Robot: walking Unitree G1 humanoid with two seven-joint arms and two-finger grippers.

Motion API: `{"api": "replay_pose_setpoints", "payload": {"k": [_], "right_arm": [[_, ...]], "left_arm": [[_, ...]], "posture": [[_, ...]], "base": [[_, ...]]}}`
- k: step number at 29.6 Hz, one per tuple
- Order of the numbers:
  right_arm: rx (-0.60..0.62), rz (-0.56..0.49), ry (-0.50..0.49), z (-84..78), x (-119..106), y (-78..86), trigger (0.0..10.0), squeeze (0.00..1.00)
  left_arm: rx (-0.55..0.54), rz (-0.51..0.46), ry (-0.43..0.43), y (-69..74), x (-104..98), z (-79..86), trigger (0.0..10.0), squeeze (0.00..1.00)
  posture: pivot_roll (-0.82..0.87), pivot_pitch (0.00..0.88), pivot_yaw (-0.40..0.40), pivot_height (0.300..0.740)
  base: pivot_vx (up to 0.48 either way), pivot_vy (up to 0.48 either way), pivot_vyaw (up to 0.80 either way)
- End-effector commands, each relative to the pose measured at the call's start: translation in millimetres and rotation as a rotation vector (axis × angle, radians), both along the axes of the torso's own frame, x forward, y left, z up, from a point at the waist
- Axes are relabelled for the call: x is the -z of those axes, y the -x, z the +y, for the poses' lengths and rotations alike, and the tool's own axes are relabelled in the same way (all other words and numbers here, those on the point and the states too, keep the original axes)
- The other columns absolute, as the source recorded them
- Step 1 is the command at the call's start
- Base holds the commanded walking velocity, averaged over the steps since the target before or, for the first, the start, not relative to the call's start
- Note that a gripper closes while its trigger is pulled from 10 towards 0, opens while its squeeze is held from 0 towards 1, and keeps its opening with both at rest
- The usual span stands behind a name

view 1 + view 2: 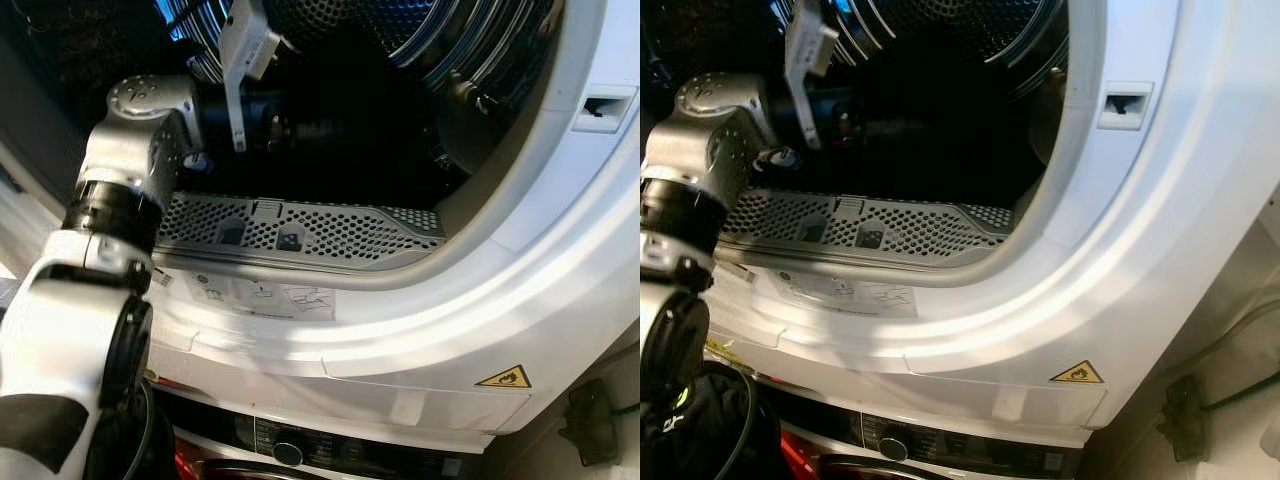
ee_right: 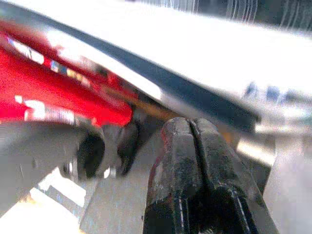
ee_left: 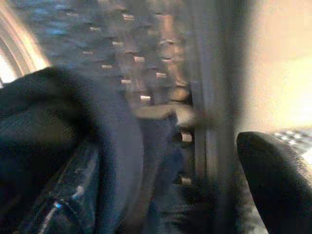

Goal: Clothes washing

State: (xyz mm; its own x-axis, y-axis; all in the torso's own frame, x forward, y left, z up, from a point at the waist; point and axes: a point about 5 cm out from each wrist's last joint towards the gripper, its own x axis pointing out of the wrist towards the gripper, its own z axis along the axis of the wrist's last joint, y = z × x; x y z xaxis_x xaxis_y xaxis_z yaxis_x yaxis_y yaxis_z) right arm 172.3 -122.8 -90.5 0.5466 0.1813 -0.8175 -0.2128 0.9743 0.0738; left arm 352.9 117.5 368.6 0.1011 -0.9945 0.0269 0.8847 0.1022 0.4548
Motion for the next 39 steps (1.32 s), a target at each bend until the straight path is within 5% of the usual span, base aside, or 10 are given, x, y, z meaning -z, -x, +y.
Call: {"api": "replay_pose_setpoints", "payload": {"k": [1,4,8,13,14,19,22,28,32,39], "right_arm": [[0.015,0.041,-0.003,0.2,6,13.4,10.0,0.00],[0.012,0.045,0.000,-0.1,6,14.8,10.0,0.00],[0.012,0.059,0.005,-1.7,8,19.2,10.0,0.00],[0.016,0.061,0.004,-2.2,9,19.6,10.0,0.00],[0.016,0.064,0.001,-1.2,9,20.8,10.0,0.00],[0.012,0.069,-0.001,-0.6,10,22.8,10.0,0.00],[0.004,0.070,-0.001,-0.3,10,23.1,10.0,0.00],[0.004,0.068,-0.001,0.1,10,22.6,10.0,0.00],[0.011,0.067,0.001,-1.6,10,23.1,10.0,0.00],[0.014,0.063,0.004,-2.1,9,21.7,10.0,0.00]], "left_arm": [[0.078,0.009,-0.100,11.2,15,-3.5,10.0,1.00],[0.090,0.018,-0.109,13.2,18,-4.1,10.0,1.00],[0.204,-0.027,-0.063,37.8,4,-2.3,10.0,1.00],[0.186,-0.060,-0.027,46.0,-4,0.3,10.0,1.00],[0.121,-0.130,0.029,52.0,-10,4.0,10.0,0.00],[-0.176,-0.333,0.269,49.3,-47,4.8,10.0,0.00],[-0.273,-0.431,0.272,49.2,-53,-0.8,10.0,0.00],[-0.220,-0.482,0.196,65.1,-31,-19.6,10.0,0.00],[-0.465,-0.690,0.295,72.1,-18,-28.3,10.0,0.00],[-0.744,-0.808,0.386,77.0,9,-23.8,10.0,0.00]], "posture": [[0.16,0.000,0.071,0.740],[0.16,0.000,0.071,0.740],[0.16,0.000,0.070,0.740],[0.16,0.000,0.072,0.740],[0.16,0.000,0.073,0.740],[0.18,0.000,0.066,0.740],[0.18,0.000,0.064,0.740],[0.18,0.000,0.066,0.740],[0.18,0.000,0.069,0.740],[0.19,0.000,0.072,0.740]], "base": [[0.000,0.000,0.00],[0.000,0.000,0.00],[0.000,0.000,0.00],[0.000,0.000,0.00],[0.000,0.000,0.00],[0.000,0.000,0.00],[0.000,0.000,0.00],[0.000,0.000,0.00],[0.000,0.000,0.00],[0.000,0.000,0.00]]}}
